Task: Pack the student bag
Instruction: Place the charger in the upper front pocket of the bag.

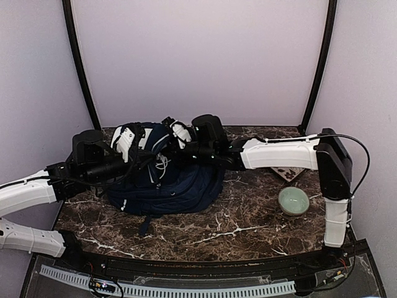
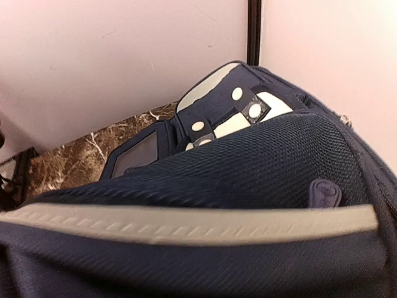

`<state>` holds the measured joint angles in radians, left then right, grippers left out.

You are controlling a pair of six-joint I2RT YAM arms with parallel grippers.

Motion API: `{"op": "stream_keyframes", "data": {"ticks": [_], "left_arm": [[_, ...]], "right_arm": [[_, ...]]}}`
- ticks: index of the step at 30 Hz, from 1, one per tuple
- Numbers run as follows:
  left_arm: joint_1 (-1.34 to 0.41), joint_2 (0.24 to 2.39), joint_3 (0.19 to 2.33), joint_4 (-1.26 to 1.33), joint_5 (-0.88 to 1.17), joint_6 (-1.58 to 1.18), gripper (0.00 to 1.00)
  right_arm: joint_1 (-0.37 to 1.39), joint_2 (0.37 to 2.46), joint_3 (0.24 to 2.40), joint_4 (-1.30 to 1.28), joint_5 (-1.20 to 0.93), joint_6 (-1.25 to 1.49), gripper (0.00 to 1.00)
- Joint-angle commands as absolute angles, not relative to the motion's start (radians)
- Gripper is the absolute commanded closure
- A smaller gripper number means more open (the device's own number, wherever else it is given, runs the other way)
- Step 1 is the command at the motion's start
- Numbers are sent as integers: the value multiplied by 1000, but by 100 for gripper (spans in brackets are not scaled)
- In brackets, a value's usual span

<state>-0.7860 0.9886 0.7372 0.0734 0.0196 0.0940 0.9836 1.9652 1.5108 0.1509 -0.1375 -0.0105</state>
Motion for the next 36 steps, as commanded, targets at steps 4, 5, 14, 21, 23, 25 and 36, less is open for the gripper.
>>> {"op": "stream_keyframes", "data": {"ticks": [4,5,14,21,23,25,36], "left_arm": [[-788,931,755,260,157,101,100],[-788,933,756,259,159,100,100],[-789,927,749,265,145,98,100],[-787,983,796,170,18,93,100],[-787,990,797,164,18,90,100],[-787,995,796,168,29,87,100],[-787,1019,801,160,48,79,100]], "right_arm": [[929,2059,1559,260,-145,493,100],[930,2063,1564,272,-127,524,100],[908,2069,1689,55,-138,547,80],[905,1869,1516,58,-258,507,62],[905,1823,1483,20,-253,487,61],[904,1791,1482,-40,-239,453,60],[887,1748,1492,-233,-95,446,56]]}}
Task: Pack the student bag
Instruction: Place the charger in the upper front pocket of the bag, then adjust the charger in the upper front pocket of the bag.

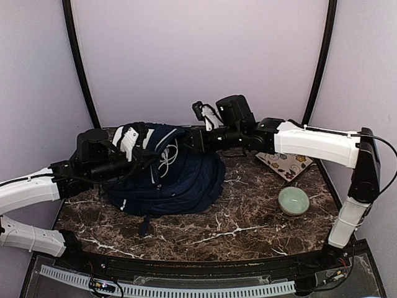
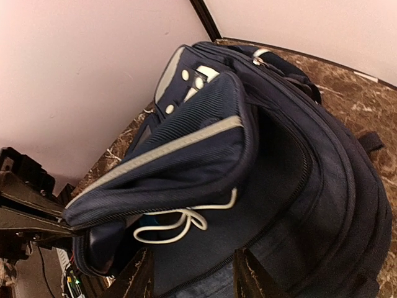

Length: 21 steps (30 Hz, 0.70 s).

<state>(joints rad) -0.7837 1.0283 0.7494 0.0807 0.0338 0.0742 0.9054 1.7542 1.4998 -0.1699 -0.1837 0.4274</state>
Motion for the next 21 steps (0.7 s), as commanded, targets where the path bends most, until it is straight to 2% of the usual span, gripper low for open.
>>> {"op": "stream_keyframes", "data": {"ticks": [1,5,9,13,16,21], "left_arm": [[-787,1026,803,156,54,76,100],[-787,1078,814,142,101,44,100],[-787,1147,848,95,158,-6,100],[-787,1148,845,96,146,-8,100],[-788,1141,839,102,141,0,100],[-787,1151,845,98,180,-4,100]], "right_arm": [[883,1751,1479,-220,-95,471,56],[877,1811,1467,-116,-232,555,58],[876,1903,1457,151,-445,691,70],[874,2018,1540,169,-451,749,76],[863,2048,1530,288,-441,822,79],[838,2104,1569,336,-364,902,81]]}}
